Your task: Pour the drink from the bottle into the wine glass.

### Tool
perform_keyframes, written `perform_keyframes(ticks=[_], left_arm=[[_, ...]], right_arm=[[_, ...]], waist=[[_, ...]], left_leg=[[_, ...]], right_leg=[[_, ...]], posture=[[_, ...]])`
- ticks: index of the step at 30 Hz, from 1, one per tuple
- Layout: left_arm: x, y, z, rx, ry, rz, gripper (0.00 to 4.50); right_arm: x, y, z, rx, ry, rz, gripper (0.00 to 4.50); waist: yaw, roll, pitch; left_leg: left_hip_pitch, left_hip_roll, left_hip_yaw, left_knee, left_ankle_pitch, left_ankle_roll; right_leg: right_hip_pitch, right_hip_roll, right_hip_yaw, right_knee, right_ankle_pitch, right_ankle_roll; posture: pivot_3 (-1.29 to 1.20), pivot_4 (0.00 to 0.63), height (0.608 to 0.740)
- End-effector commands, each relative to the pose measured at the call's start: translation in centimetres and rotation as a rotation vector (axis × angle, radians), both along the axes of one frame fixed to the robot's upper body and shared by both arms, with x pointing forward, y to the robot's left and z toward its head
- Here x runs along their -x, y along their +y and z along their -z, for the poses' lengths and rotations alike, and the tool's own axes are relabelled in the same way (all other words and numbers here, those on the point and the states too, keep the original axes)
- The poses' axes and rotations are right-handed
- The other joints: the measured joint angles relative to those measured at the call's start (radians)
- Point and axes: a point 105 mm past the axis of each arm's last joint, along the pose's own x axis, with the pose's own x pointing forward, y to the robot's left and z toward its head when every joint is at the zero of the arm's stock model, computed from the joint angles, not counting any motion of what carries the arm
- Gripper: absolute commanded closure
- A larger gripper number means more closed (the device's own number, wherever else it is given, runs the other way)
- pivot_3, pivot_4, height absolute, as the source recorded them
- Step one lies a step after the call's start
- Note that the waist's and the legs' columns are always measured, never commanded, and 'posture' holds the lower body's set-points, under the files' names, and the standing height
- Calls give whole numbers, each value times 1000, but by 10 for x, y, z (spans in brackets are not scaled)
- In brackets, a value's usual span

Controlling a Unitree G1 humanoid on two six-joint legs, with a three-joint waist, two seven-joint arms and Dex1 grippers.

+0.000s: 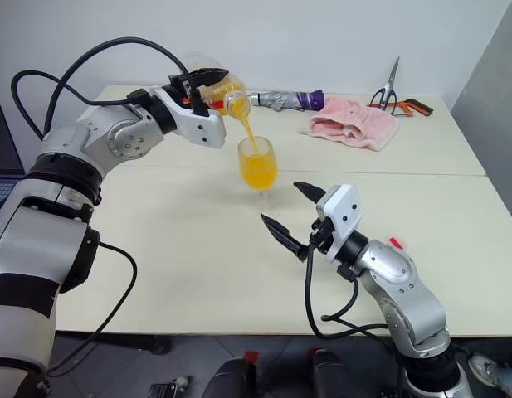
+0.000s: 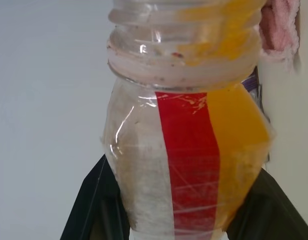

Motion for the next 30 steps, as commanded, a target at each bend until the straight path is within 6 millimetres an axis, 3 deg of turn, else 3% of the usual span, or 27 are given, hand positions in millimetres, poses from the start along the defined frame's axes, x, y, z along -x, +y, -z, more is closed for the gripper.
perform_keyframes(ticks=[1,11,24,29,30], left_arm=[[4,1,-28,24,-80,-2,2659],[1,1,-26,62,-57,-11,2659],[-1,-10,-9,389,192,92,2659],[0,-10,-5,471,268,126,2660],[-1,-5,-7,556,300,130,2663]], right_arm=[[7,4,-12,-8,-52,-28,0],[7,4,-11,-7,-50,-23,0],[6,5,-11,-4,-57,-29,0],[6,4,-12,-1,-59,-29,0],[6,5,-12,2,-59,-36,0]], waist=[[0,0,0],[0,0,0],[-1,0,0],[-1,0,0],[-1,0,0]], left_leg=[[0,0,0,0,0,0],[0,0,0,0,0,0],[0,0,0,1,0,0],[0,0,0,1,0,0],[0,0,0,1,0,0]], right_leg=[[0,0,0,0,0,0],[0,0,0,0,0,0],[0,0,0,1,0,0],[0,0,0,1,0,0],[0,0,0,1,0,0]], posture=[[0,150,740],[0,150,740],[0,150,740],[0,150,740],[0,150,740]])
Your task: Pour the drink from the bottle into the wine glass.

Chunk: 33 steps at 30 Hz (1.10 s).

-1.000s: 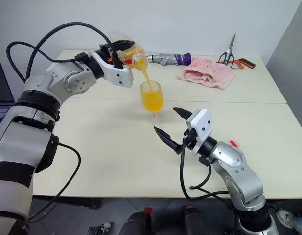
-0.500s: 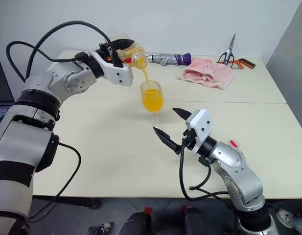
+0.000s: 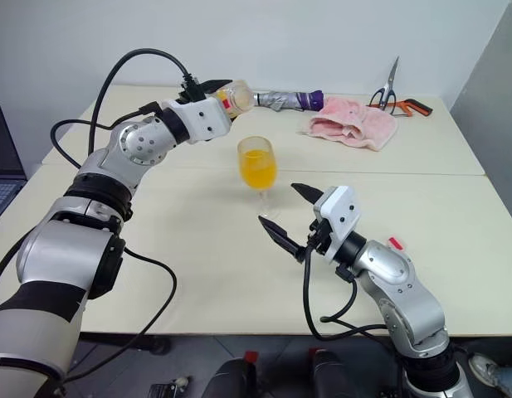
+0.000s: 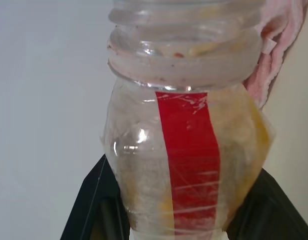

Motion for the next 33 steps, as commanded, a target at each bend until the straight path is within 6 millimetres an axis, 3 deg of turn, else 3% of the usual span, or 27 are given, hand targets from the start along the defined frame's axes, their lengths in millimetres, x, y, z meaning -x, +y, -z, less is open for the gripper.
perform_keyframes(ticks=[1,5,9,17,23,33], left_arm=[[3,7,-25,212,9,29,2667],[-3,38,-15,446,141,-29,2670],[-1,69,9,607,251,-96,2676],[22,134,59,907,418,-284,2679],[37,153,78,1017,474,-363,2679],[38,172,110,1067,565,-448,2679]], right_arm=[[6,3,-13,-5,-60,-30,0],[12,9,-10,39,-36,-114,0],[14,12,-11,73,-9,-175,0],[5,18,-18,122,45,-207,0],[-10,23,-22,171,19,-165,0],[-7,37,-29,182,-12,-216,0]], waist=[[0,0,0],[-8,0,0],[-20,0,0],[-23,0,0],[-14,0,0],[-11,-1,-1]], left_leg=[[0,0,0,0,0,0],[1,0,0,1,0,0],[1,1,0,1,0,0],[1,3,-3,4,0,0],[0,3,-4,11,0,0],[1,2,-4,13,0,0]], right_leg=[[0,0,0,0,0,0],[0,0,0,1,0,0],[0,0,0,3,0,0],[0,0,-1,7,0,0],[0,-1,-1,12,0,0],[1,0,-1,13,0,0]], posture=[[0,150,740],[0,150,740],[0,150,740],[0,150,740],[0,150,740],[0,150,740]])
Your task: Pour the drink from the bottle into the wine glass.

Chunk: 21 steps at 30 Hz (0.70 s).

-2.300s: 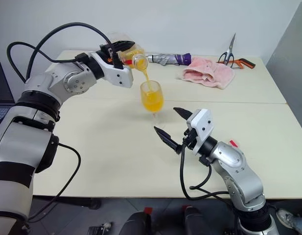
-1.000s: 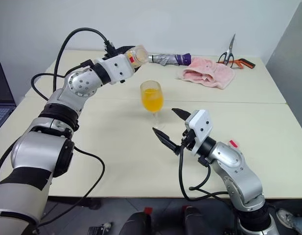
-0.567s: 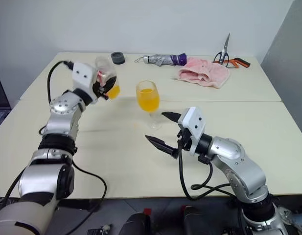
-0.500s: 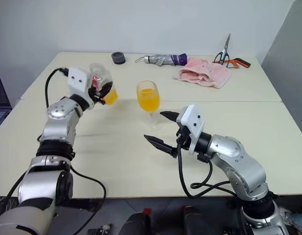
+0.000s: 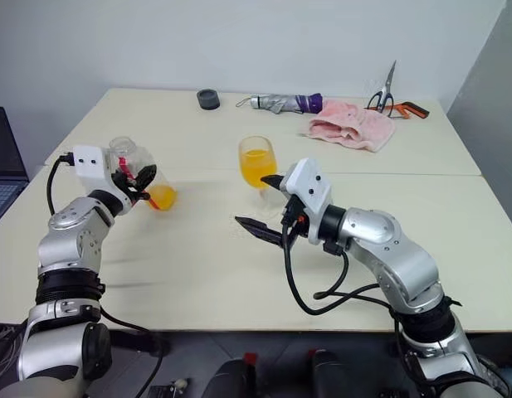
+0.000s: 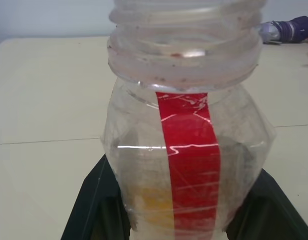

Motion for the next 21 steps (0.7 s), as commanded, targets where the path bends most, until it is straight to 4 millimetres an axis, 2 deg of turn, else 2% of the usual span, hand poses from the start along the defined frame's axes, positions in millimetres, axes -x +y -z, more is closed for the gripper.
perform_keyframes(ticks=[1,3,11,17,21], left_arm=[[0,8,-9,-29,-30,-5,2679],[-1,9,-7,-39,-31,-6,2679],[-1,8,-5,-84,-52,23,45],[7,0,-5,-134,-93,56,18],[17,5,-3,-149,-114,29,18]], right_arm=[[4,6,-11,-7,-45,-25,0],[4,7,-11,-6,-45,-29,0],[8,8,-9,-5,-38,-42,0],[12,6,-4,15,-44,-82,0],[11,-4,8,36,-31,-84,0]], waist=[[0,0,0],[0,0,0],[0,0,0],[0,0,0],[0,0,0]], left_leg=[[0,0,0,0,0,0],[0,0,0,0,0,0],[0,0,0,0,0,0],[0,0,0,-1,0,0],[0,1,0,-1,0,0]], right_leg=[[0,0,0,0,0,0],[0,0,0,0,0,0],[0,0,0,0,0,0],[0,0,0,-1,0,0],[0,0,0,-1,0,0]], posture=[[0,150,740],[0,150,740],[0,150,740],[0,150,740],[0,150,740]])
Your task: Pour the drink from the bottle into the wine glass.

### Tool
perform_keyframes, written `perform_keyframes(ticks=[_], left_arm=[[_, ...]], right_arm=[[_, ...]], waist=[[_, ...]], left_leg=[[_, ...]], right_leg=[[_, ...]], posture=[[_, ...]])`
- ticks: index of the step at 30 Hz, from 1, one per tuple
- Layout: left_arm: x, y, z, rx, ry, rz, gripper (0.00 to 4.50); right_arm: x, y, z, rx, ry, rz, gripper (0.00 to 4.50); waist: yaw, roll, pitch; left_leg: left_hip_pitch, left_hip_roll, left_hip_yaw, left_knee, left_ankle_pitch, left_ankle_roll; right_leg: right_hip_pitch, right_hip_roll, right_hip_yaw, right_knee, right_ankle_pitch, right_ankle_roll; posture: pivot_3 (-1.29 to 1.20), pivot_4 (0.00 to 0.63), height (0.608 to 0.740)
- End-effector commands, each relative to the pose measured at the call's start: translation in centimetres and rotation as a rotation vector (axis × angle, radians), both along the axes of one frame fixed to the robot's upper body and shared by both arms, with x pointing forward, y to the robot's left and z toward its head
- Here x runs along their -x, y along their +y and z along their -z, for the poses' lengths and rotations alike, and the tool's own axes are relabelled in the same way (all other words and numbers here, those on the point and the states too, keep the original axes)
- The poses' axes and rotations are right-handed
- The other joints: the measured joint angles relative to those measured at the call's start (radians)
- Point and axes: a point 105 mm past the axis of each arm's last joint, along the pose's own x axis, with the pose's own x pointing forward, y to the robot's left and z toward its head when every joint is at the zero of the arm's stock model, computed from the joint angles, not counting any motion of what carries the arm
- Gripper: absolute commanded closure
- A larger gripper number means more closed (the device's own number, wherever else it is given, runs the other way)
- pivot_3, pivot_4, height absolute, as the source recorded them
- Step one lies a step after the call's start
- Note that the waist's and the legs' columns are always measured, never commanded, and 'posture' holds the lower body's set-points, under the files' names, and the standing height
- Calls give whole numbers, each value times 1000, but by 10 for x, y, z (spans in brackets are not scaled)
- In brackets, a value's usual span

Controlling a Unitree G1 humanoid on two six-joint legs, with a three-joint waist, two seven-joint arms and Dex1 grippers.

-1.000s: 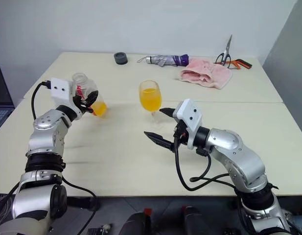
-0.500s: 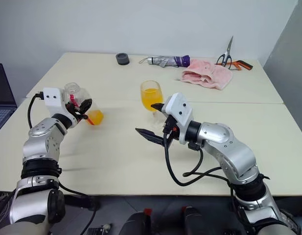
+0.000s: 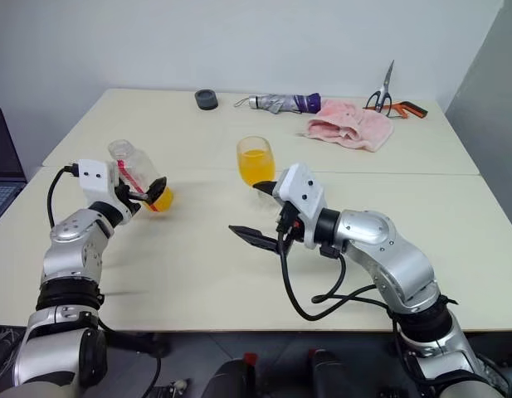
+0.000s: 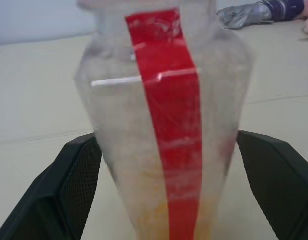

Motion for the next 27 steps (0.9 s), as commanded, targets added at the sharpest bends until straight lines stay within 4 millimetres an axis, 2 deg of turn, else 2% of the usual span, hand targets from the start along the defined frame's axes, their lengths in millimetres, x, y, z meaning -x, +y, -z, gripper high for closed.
perform_keyframes(ticks=[1,5,10,16,27], left_arm=[[7,2,-23,-41,-102,-16,18],[24,9,-21,-22,-134,-65,18],[52,13,-8,21,-113,-163,18],[82,-4,7,44,-103,-190,18],[100,-14,18,70,-95,-211,18]], right_arm=[[3,-7,0,-3,-43,-12,0],[-1,-26,14,1,-70,47,0],[-17,-62,47,-54,-85,296,0],[-34,-98,84,-226,38,578,0],[-54,-108,80,-278,0,663,0]], waist=[[0,0,0],[1,0,0],[5,-1,-1],[6,-1,-1],[6,-1,0]], left_leg=[[0,0,0,0,0,0],[0,1,0,-1,0,0],[1,2,1,-1,0,0],[2,2,2,-2,0,0],[4,0,6,-2,0,0]], right_leg=[[0,0,0,0,0,0],[0,0,1,-1,0,0],[0,-1,1,-1,0,0],[1,-2,3,-1,0,0],[1,1,6,-2,0,0]], posture=[[0,150,740],[0,150,740],[0,150,740],[0,150,740],[0,150,740]])
